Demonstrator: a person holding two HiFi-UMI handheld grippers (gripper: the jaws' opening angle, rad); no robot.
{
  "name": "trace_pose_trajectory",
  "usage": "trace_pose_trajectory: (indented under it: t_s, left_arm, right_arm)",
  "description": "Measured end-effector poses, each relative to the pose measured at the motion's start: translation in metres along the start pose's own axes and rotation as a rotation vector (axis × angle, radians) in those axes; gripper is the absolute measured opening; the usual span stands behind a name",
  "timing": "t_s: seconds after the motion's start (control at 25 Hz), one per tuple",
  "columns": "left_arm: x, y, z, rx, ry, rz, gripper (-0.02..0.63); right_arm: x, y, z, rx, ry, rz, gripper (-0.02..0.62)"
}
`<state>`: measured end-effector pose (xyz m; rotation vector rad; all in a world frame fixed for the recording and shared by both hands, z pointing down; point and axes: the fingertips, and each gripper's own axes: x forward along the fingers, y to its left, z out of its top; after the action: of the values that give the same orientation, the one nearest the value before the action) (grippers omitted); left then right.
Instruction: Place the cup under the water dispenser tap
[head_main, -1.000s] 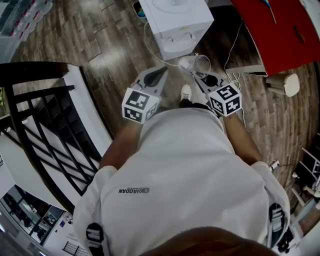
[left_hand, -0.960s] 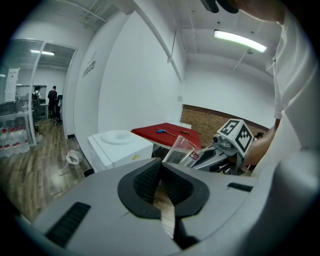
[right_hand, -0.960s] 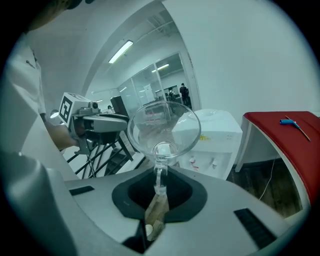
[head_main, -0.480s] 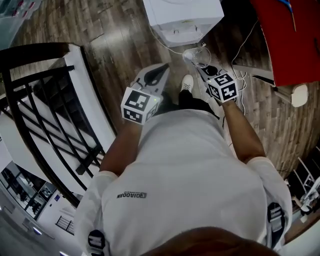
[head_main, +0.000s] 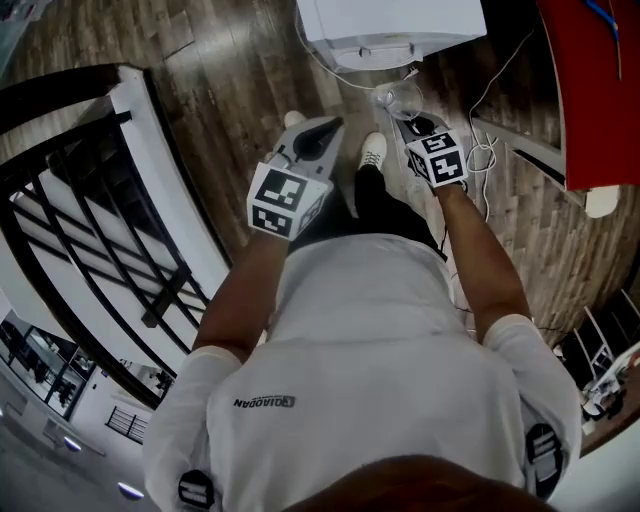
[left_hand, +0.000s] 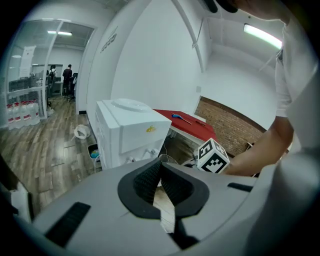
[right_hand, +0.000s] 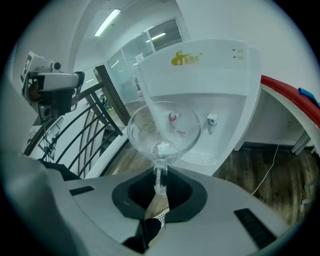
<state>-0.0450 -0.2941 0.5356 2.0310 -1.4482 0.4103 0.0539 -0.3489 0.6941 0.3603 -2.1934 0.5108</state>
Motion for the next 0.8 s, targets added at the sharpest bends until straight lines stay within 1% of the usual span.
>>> trace_pose_trajectory:
  t_s: [0.08, 0.24, 0.48, 0.8]
  left_arm:
    - [0.008, 0.011, -0.007, 0.0, 0.013, -0.006, -0.005]
    - [0.019, 0.029, -0.023, -0.031, 0.024, -0.004, -0.005]
    - [0.04, 0.041, -0.045, -0.047, 0.034, -0.023, -0.005]
    - [0.069, 0.063, -0.068, -0.062, 0.052, -0.027, -0.005]
  right_arm:
    - [0.017, -0.004, -0.003, 0.011, 0.011, -0.026, 0.04]
    - [0.049, -0.008, -0.011, 0.027, 0.043, -0.049, 0.04]
    - [0.086, -0.023, -0.02, 0.006, 0.095, -0.089, 0.04]
    - [0.127, -0.038, -0.017, -0.046, 0.126, -0.116, 0.04]
